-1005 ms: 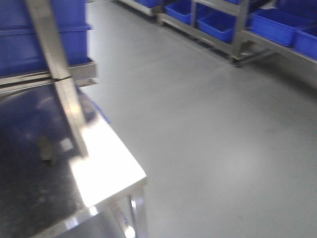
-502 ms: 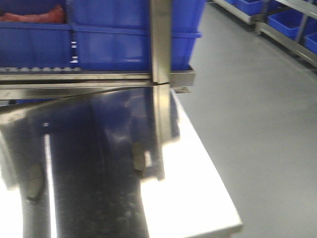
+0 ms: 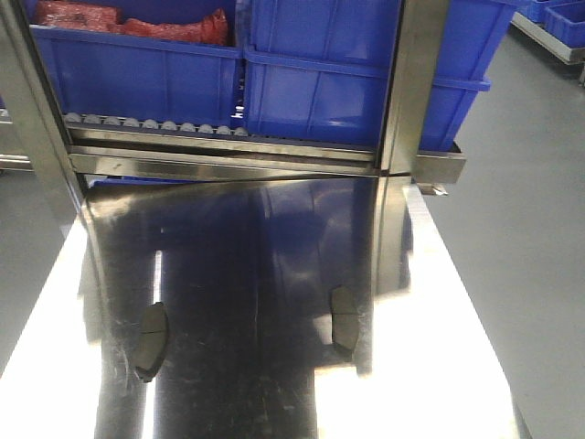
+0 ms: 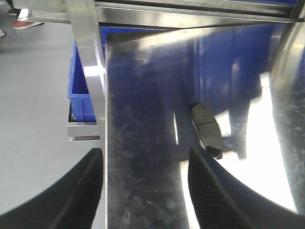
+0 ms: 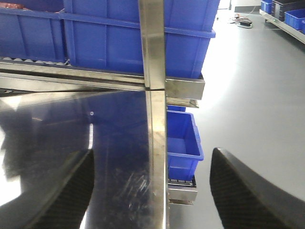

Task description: Move and align brake pads A on conveyor

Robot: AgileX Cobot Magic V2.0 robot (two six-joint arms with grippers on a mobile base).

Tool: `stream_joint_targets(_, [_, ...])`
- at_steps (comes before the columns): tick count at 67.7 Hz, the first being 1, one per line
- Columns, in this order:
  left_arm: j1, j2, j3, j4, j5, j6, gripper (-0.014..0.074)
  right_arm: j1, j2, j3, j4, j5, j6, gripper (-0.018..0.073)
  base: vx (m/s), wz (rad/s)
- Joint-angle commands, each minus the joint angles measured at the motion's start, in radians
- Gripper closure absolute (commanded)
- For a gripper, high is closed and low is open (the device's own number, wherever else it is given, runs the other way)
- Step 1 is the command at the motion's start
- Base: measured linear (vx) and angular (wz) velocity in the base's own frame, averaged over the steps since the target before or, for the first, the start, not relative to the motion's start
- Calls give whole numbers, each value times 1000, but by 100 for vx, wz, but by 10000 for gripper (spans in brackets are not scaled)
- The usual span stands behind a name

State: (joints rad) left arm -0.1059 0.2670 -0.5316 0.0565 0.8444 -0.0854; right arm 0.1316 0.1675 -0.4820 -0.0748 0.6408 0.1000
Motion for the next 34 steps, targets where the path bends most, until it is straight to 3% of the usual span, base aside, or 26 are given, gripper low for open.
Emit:
stream_joint_targets(1, [-4, 15, -20, 0, -63, -1, 221, -1, 14, -24, -11, -72, 1, 72, 5, 18])
stream_joint_targets(34, [-4, 15, -20, 0, -63, -1, 221, -1, 14, -24, -11, -72, 1, 72, 1, 5])
